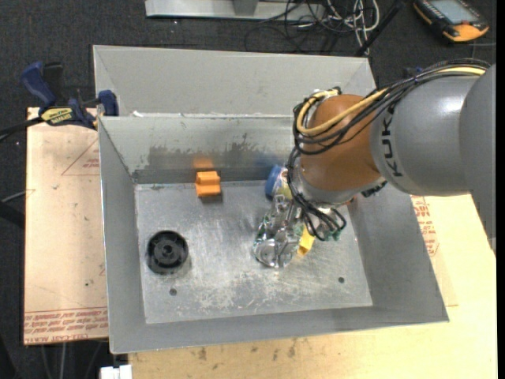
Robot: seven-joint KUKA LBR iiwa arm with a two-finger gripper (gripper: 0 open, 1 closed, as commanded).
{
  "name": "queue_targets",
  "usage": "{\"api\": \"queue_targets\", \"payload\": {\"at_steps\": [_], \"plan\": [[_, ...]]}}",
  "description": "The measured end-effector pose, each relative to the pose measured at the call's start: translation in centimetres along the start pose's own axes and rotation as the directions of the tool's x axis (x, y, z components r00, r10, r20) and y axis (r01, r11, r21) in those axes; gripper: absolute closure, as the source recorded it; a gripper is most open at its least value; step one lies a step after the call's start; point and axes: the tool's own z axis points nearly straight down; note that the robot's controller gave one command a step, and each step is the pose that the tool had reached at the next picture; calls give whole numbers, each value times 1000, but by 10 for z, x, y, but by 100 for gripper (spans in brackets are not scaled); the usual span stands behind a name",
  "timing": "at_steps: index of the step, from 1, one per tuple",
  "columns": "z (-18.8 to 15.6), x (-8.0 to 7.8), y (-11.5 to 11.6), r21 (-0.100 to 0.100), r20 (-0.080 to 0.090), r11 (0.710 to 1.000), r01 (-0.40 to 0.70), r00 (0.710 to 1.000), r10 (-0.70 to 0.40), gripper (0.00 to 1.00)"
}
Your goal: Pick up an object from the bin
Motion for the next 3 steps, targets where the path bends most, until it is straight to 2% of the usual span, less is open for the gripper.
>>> {"api": "queue_targets", "payload": {"at_steps": [2, 3], "plan": [[-1, -4, 4, 4, 1, 999, 36, 999, -36, 100], [-150, 25, -16, 3, 11, 1000, -28, 1000, 28, 100]]}}
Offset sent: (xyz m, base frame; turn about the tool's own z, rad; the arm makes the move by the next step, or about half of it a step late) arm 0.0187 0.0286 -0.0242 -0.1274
